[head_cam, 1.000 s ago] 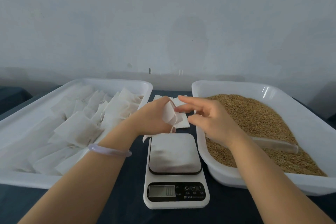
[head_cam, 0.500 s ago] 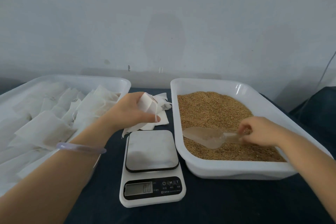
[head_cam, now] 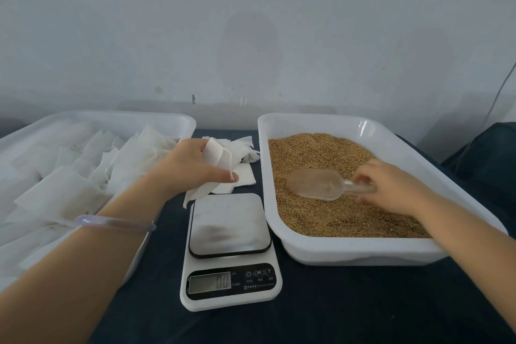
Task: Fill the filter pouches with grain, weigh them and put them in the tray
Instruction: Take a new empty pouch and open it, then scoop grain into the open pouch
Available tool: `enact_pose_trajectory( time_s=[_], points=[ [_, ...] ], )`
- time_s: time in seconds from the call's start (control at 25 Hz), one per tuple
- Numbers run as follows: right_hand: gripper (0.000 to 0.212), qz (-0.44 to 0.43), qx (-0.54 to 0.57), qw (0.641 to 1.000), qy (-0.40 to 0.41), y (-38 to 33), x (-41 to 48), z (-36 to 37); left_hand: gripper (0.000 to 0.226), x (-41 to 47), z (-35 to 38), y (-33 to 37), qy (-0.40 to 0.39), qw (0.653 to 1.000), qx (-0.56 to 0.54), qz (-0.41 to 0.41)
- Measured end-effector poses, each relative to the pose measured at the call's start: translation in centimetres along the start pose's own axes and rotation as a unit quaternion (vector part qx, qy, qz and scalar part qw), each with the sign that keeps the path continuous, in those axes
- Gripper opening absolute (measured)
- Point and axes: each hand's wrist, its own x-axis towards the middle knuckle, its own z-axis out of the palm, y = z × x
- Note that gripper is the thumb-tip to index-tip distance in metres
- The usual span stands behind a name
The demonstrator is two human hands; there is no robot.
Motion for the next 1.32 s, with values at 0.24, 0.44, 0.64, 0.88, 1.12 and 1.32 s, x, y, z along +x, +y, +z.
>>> enact_pose_trajectory(
  time_s=[0.24,0.44,0.64,0.88,1.12,1.32],
  points=[
    [0.027,-0.028,0.087,0.994,-0.058,-0.1,-1.0,-0.2,0.042,-0.1,-0.1,0.2,-0.016,1.000,0.003,0.007],
    [0.026,-0.044,0.110,0.989,-0.092,0.4,-1.5,-0.4,0.036,0.1,0.0,0.1,0.006,1.000,0.005,0.014],
    [0.029,-0.053,0.112,0.987,-0.098,1.0,-2.0,-1.2,0.033,0.4,0.2,-0.2,0.019,0.999,0.027,0.013],
    [0.037,-0.052,0.134,0.988,-0.053,2.1,-3.9,-1.1,0.036,0.9,0.5,-0.4,0.014,0.999,0.035,-0.009],
    [0.030,-0.031,0.166,0.985,-0.028,3.4,-5.6,-1.9,0.033,0.0,0.6,0.9,0.006,1.000,0.014,-0.005],
    [0.032,-0.029,0.165,0.985,0.032,3.2,-6.3,-2.9,0.038,-2.2,3.9,6.3,-0.053,0.984,-0.127,0.111]
  ],
)
